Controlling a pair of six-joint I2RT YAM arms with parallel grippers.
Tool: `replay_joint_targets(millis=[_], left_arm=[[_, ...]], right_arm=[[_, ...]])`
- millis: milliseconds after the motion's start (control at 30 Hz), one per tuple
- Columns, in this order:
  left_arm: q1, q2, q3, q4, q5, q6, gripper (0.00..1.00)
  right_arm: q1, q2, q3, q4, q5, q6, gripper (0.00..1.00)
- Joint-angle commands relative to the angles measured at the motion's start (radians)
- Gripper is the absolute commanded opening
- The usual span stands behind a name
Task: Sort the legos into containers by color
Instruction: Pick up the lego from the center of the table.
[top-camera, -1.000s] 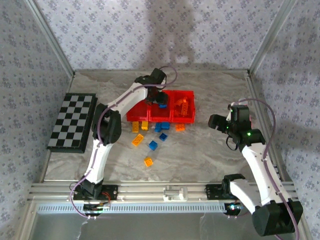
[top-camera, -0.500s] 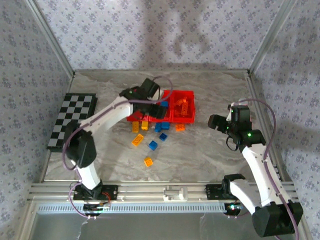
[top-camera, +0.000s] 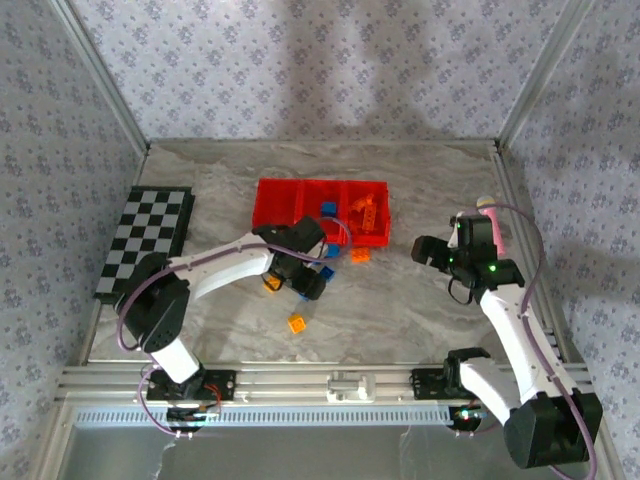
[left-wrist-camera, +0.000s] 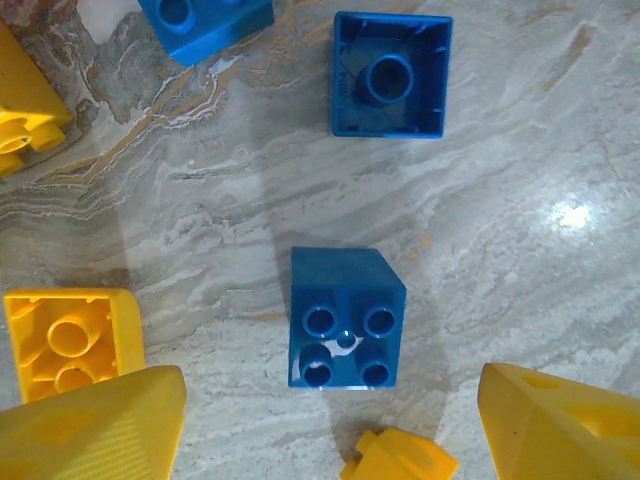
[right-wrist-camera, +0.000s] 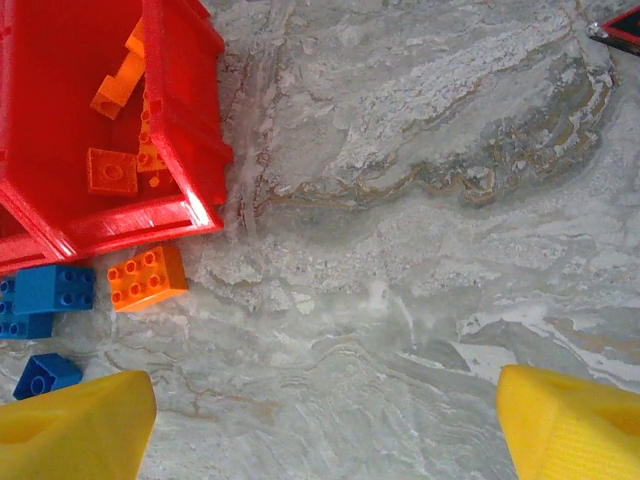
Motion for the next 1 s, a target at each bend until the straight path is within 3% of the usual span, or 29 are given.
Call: replay_joint_targets(millis=[0,233,533,967], left_arm=[[0.001,0.042,-0.007,0.039,0.023,-0.019,0.78],[0.000,0.102,0.009,0.084,0.053,-0.009,0.81],[0.001,0.158,0.035,0.073,0.035,-0.005,0.69],[0.006,0.168,0.078,0.004,-0.017,-0.027,0.25]], right_arm=[[-0.004,-0.002,0.006,0.018,-0.010,0.018,0.90],[-0.004,0.002,0.010,0.008,0.000,0.011,0.90],[-0.004,0.026,0.007,0.020,-0.003,0.009,0.90],[-0.004,0.021,0.000,0.019,0.006,0.004,0.90]])
